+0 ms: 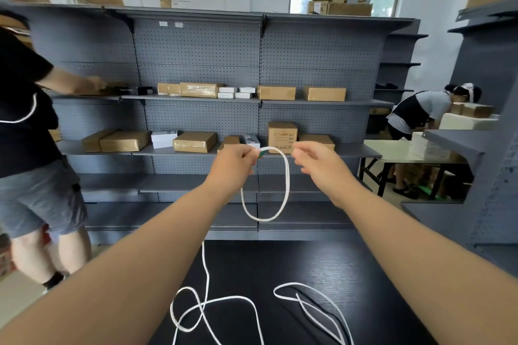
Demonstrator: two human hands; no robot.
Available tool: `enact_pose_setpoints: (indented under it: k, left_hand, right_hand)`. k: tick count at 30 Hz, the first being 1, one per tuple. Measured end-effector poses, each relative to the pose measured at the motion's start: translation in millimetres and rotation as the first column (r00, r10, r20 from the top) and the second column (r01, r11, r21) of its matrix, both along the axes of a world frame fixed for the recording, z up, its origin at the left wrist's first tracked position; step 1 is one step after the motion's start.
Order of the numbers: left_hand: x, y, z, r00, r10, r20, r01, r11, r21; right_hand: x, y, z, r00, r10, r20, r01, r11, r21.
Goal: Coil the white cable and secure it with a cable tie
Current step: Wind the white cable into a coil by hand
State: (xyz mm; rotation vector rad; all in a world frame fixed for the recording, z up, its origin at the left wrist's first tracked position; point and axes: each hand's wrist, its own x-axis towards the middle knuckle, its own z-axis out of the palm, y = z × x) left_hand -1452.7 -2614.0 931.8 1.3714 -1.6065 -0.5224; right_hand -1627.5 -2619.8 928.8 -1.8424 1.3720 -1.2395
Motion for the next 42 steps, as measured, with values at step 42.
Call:
enact_pose_setpoints:
  k: [42]
  left_hand:
    - [6,-5,-17,0.929,-0.305,-0.209,0.315,0.949,0.018]
  right_hand:
    - [4,5,28,0.877,-0.227,-0.423,0.07,0.932,-0.355]
